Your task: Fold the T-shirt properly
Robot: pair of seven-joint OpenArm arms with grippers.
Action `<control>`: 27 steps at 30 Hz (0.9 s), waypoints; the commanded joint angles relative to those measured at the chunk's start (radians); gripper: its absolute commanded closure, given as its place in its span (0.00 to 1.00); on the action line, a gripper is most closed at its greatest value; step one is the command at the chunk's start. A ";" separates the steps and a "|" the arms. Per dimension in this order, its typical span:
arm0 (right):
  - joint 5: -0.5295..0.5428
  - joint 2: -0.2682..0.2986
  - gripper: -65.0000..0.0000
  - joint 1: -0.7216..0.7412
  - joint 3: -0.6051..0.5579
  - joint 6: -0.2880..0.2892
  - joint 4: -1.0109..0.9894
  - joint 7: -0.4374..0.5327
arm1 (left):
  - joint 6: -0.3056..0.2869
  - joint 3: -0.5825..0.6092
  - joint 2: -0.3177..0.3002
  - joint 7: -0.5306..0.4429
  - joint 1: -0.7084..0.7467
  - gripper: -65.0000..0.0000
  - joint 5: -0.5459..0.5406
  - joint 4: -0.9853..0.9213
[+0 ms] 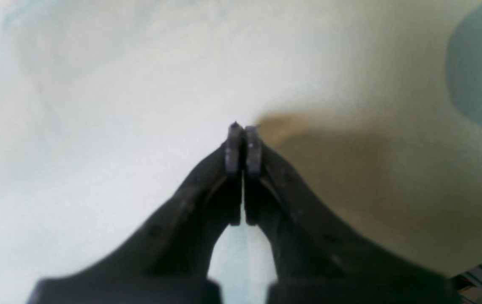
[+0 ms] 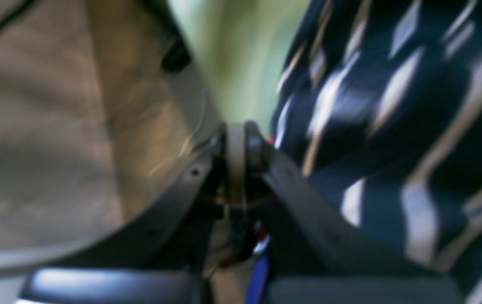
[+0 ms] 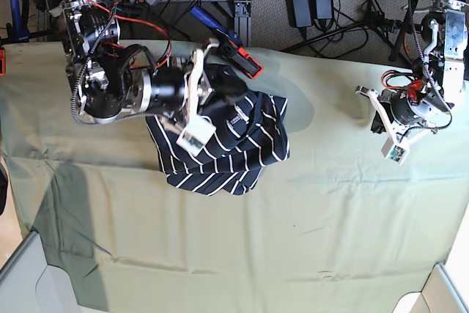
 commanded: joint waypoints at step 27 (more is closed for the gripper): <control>0.014 0.088 1.00 0.236 0.182 0.112 -0.321 0.024 | 0.009 -0.006 -0.013 0.015 0.161 1.00 -0.066 0.364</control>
